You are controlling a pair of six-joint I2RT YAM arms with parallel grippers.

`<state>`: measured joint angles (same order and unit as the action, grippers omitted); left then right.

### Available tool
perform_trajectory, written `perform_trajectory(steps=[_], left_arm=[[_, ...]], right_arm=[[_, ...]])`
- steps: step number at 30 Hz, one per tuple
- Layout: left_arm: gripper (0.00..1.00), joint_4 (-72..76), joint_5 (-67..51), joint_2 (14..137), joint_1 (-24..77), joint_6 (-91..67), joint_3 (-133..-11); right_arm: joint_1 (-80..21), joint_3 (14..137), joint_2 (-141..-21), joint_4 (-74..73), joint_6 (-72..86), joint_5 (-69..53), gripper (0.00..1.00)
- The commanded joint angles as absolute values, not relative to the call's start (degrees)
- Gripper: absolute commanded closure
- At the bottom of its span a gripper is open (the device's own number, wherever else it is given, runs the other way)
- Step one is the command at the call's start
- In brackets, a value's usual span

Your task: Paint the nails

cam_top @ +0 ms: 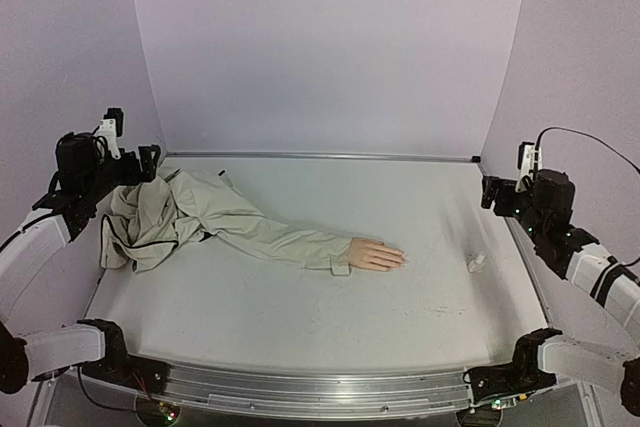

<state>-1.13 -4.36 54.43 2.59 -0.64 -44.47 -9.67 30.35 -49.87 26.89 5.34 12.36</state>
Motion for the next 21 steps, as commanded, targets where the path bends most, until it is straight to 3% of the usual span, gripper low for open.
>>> perform_trajectory(steps=[1, 21], left_arm=[[0.01, -1.5, -4.6, 53.0, 2.8, -5.3, -45.2], [0.01, -20.7, -15.3, 55.0, 3.8, -14.3, -57.3]], right_arm=[[-8.3, 33.6, -49.6, 23.9, 8.0, 15.7, 0.02], [-3.7, 50.9, -50.9, -17.4, 30.1, 9.3, 0.02]])
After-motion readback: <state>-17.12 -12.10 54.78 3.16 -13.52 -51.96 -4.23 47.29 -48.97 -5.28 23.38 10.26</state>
